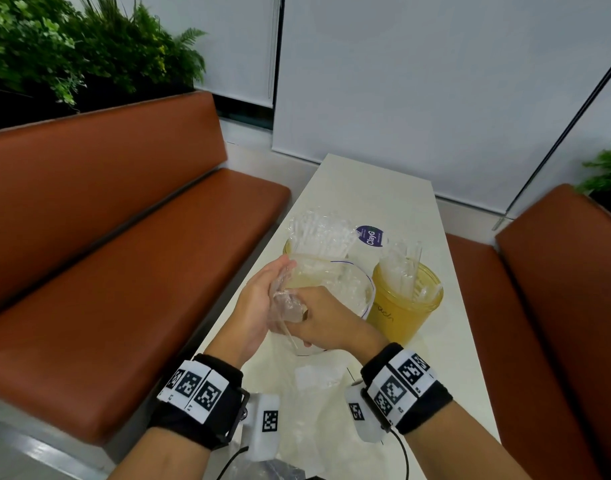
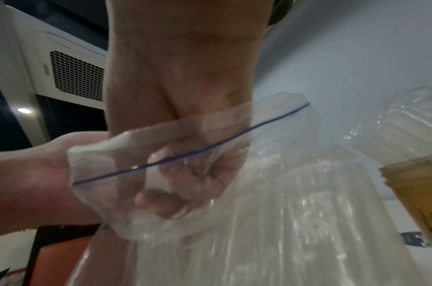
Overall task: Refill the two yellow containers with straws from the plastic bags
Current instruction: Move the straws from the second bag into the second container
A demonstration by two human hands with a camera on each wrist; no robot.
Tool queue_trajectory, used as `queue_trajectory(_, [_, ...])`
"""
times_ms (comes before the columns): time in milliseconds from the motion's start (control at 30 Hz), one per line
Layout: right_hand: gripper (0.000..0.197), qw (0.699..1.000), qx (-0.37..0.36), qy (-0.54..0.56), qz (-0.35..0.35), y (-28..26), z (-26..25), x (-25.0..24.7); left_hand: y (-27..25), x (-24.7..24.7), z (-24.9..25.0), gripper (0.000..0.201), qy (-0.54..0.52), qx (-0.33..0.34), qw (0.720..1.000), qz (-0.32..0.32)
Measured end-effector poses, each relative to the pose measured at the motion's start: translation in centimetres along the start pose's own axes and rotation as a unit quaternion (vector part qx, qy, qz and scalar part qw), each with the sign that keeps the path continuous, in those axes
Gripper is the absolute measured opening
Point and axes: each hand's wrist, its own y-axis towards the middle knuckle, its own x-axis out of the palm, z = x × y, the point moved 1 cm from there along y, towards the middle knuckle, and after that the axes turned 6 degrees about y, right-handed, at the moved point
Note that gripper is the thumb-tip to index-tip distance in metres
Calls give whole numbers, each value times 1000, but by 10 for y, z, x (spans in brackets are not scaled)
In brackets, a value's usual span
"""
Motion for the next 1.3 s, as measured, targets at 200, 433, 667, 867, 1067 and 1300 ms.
queue_trajectory(200, [27,994,12,48,96,-4,-12,-17,5,-3,-2,40,54,43,996,50])
queue_trajectory(433, [20,959,-101,87,250,-26,-98,-103,3,-2,6,32,94,47,993,53])
queue_trajectory(667, [24,879,-180,14,442,-76,-142,-200,0,0,6,40,159,69,984,50])
queue_trajectory(867, [51,834,7,-118,539,-46,-40,-239,-2,6,9,37,188,79,978,43])
queue_trajectory(1067, [42,846,120,-84,513,-19,39,-210,-3,11,10,40,183,70,979,49])
queue_trajectory(1300, [26,835,111,-113,528,-17,27,-214,-3,9,10,41,187,68,978,57])
